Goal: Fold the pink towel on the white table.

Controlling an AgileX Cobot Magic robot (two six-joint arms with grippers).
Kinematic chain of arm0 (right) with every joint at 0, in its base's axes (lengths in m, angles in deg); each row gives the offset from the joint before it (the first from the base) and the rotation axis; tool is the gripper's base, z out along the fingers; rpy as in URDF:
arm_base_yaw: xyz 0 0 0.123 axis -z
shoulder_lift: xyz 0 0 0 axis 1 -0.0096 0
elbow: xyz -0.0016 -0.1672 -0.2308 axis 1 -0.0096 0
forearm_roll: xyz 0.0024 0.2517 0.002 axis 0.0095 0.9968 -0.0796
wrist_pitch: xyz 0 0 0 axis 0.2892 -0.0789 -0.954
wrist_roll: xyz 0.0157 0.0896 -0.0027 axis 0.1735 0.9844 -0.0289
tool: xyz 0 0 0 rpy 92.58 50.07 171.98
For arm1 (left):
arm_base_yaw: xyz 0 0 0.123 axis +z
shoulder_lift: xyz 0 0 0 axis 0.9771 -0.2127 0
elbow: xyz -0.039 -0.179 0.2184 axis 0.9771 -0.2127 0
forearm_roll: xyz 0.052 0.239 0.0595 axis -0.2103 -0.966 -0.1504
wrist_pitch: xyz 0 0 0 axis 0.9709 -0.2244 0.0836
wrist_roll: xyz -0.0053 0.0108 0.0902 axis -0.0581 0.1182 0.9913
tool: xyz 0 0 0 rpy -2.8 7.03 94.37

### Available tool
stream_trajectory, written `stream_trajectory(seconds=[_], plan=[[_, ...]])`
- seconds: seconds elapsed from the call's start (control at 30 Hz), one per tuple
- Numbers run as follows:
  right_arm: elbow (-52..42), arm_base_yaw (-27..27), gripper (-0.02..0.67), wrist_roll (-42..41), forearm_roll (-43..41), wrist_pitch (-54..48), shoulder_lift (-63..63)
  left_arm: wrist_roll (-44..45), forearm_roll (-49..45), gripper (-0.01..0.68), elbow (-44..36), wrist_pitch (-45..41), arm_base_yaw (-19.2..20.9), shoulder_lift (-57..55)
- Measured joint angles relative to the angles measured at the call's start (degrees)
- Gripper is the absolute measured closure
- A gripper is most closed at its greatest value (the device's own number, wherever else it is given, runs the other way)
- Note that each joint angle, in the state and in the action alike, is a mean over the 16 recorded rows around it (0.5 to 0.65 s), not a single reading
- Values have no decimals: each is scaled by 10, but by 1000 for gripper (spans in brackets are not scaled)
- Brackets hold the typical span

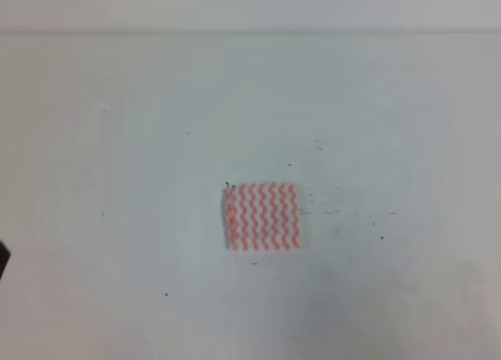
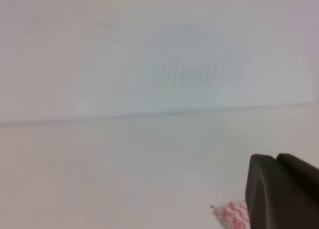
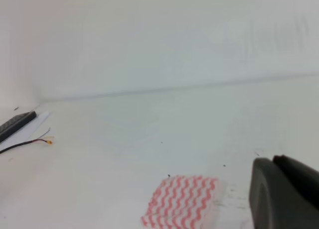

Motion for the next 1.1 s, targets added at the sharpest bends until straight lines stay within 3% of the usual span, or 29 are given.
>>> stream_trajectory(seconds=[0.2,0.47,1.1], plan=[[-82,0,667,0,0,99,19,-1,12,675,-74,60,0,78],[-148,0,667,-2,0,178,20,-3,24,675,-119,115,0,97],[-162,0,667,-19,8,142,20,-4,26,676,-124,123,0,96]])
